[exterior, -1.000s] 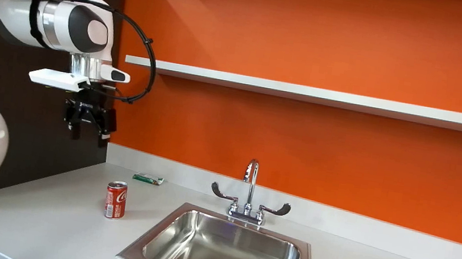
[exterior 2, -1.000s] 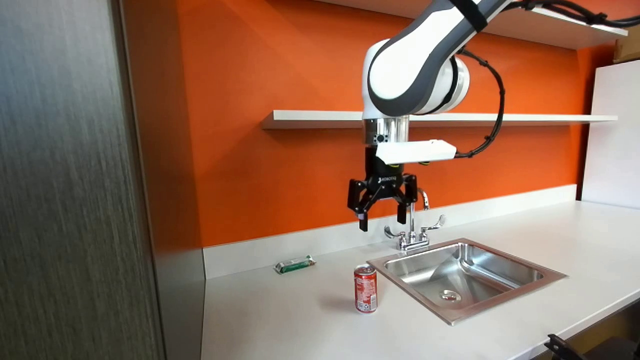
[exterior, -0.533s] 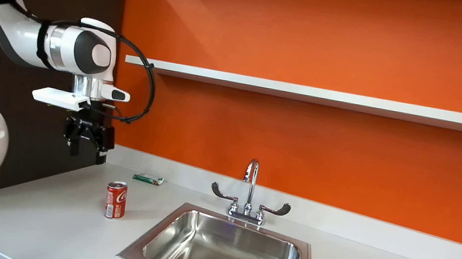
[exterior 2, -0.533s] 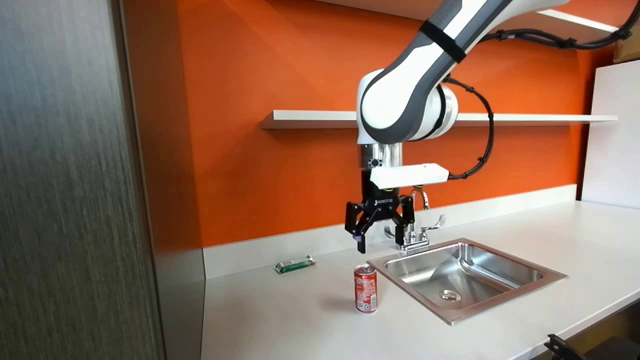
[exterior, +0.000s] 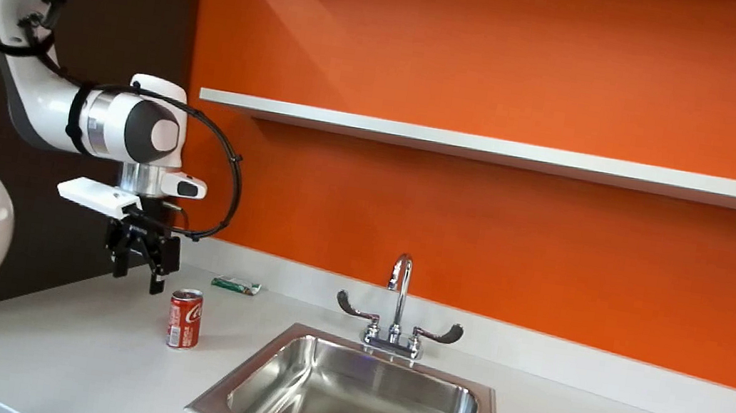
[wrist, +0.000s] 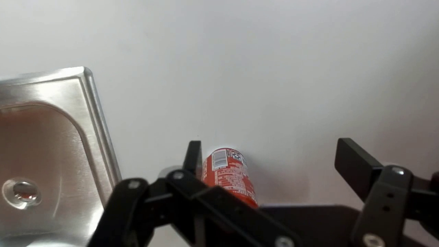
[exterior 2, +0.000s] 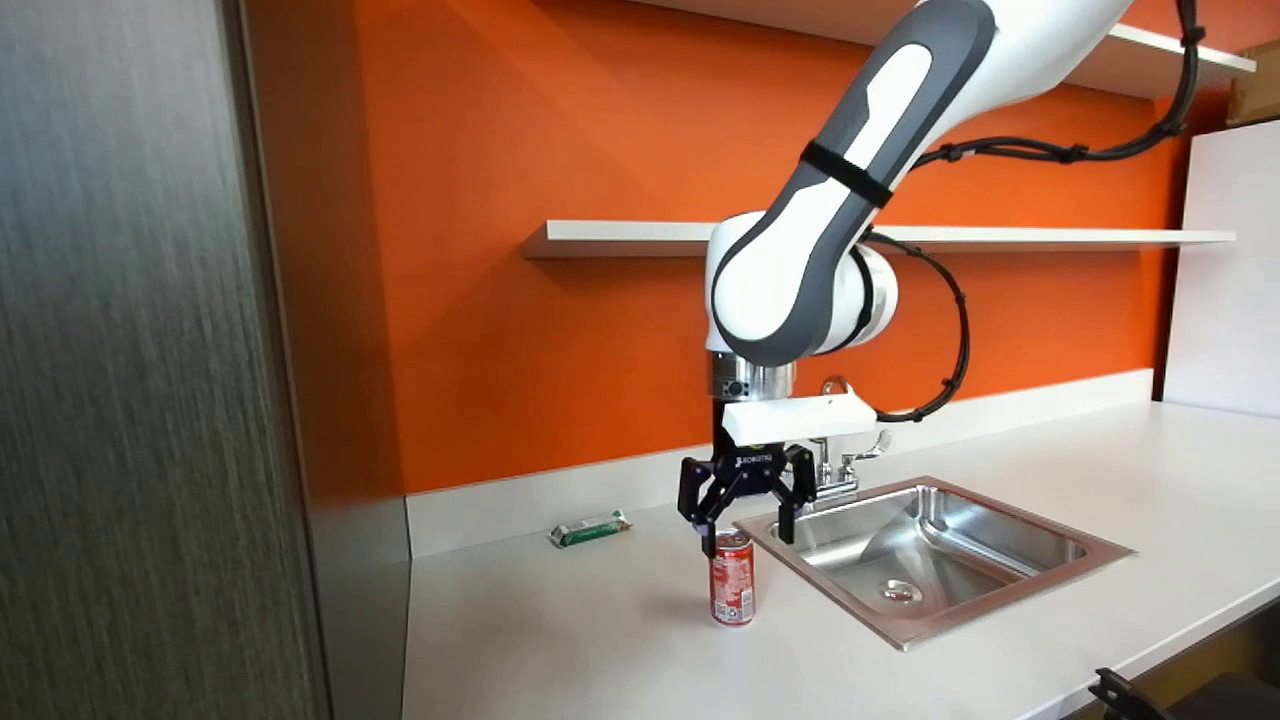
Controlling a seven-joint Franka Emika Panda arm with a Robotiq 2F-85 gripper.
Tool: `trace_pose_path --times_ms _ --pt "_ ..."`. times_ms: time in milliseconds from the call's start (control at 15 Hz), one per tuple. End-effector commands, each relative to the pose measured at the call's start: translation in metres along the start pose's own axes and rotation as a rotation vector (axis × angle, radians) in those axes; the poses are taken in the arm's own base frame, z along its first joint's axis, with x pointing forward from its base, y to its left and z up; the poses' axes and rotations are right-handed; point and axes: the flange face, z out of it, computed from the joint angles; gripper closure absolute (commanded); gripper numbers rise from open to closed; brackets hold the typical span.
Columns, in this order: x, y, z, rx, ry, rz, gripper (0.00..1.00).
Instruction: Put the red can on the bottom shelf
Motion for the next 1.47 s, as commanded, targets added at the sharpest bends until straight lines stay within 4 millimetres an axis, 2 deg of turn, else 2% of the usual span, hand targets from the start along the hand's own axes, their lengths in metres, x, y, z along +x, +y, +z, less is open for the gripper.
trace_pose_path --times_ms 0,467,733,1133,1400 --pt "0.009 0.003 0.021 -0.015 0.024 0.049 0.00" --pt "0.014 0.009 0.055 -0.056 0.037 0.083 0.00" --pt "0.015 0.006 0.069 -0.054 0.052 0.101 0.00" --pt "0.018 0.000 0.079 -0.059 0.134 0.167 0.00" --pt "0.020 0.002 0.078 -0.127 0.192 0.236 0.00"
